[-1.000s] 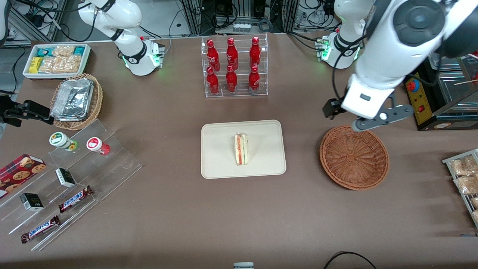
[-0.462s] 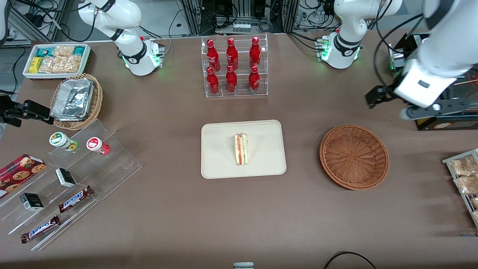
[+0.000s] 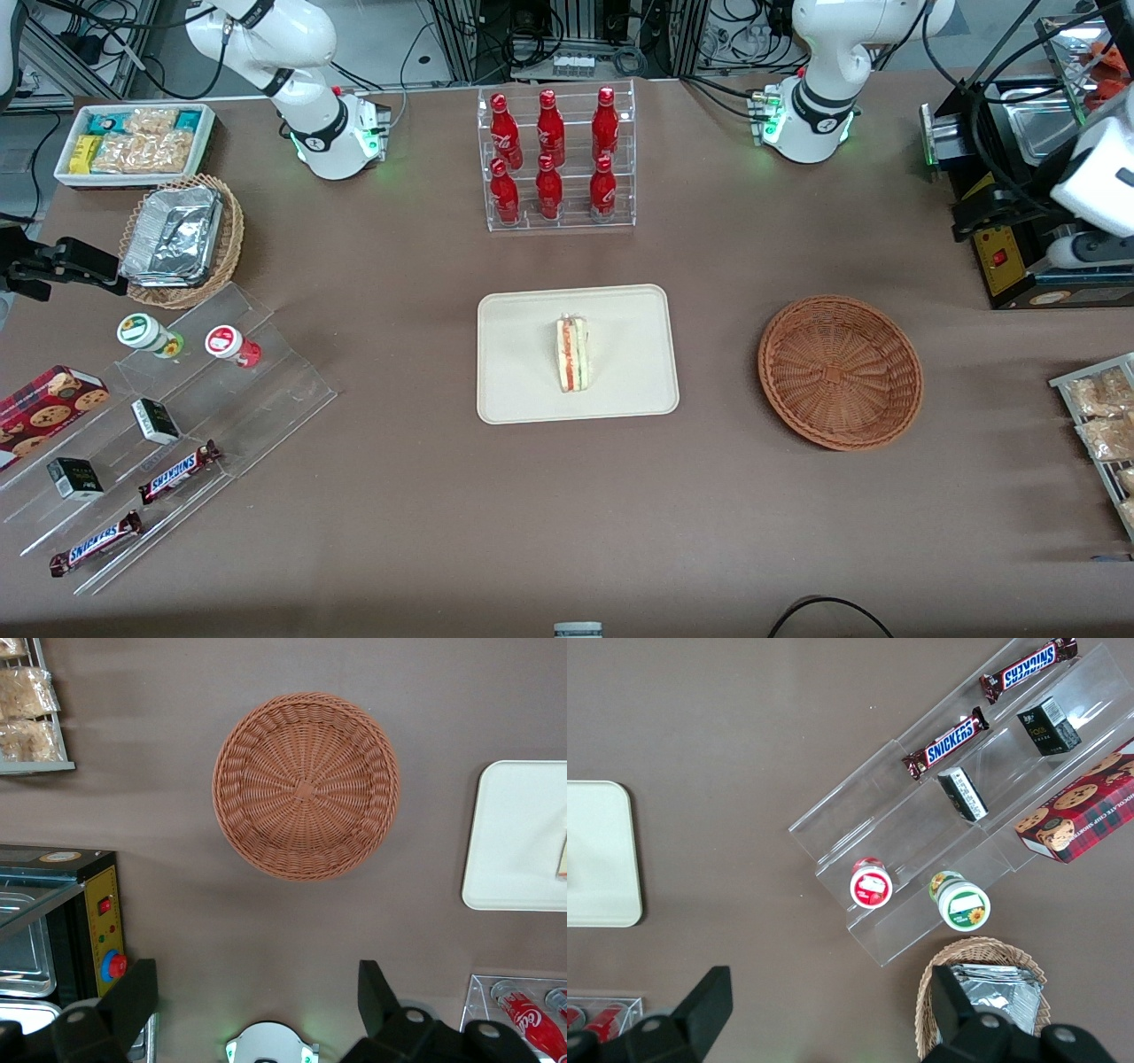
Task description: Place sandwich from basket to tray
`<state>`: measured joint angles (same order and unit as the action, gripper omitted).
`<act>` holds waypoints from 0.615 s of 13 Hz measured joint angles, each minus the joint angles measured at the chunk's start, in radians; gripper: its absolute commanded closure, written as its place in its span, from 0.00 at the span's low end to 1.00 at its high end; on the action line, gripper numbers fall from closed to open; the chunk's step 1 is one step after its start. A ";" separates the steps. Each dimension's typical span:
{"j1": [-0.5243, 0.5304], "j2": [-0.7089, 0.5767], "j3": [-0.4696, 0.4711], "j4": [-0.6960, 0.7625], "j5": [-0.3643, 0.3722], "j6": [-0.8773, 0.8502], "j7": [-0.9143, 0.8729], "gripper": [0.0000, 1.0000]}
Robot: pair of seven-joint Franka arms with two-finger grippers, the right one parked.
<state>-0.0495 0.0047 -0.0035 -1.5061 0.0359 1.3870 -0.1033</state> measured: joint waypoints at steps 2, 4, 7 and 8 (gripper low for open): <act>-0.003 0.000 0.000 -0.003 0.000 0.002 0.001 0.00; -0.005 0.000 0.000 -0.005 0.000 0.009 0.001 0.00; -0.006 0.007 0.001 -0.005 0.000 0.018 0.002 0.00; -0.006 0.011 0.001 -0.005 0.000 0.023 0.003 0.00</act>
<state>-0.0554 0.0156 -0.0028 -1.5107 0.0356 1.4098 -0.1004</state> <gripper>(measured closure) 0.000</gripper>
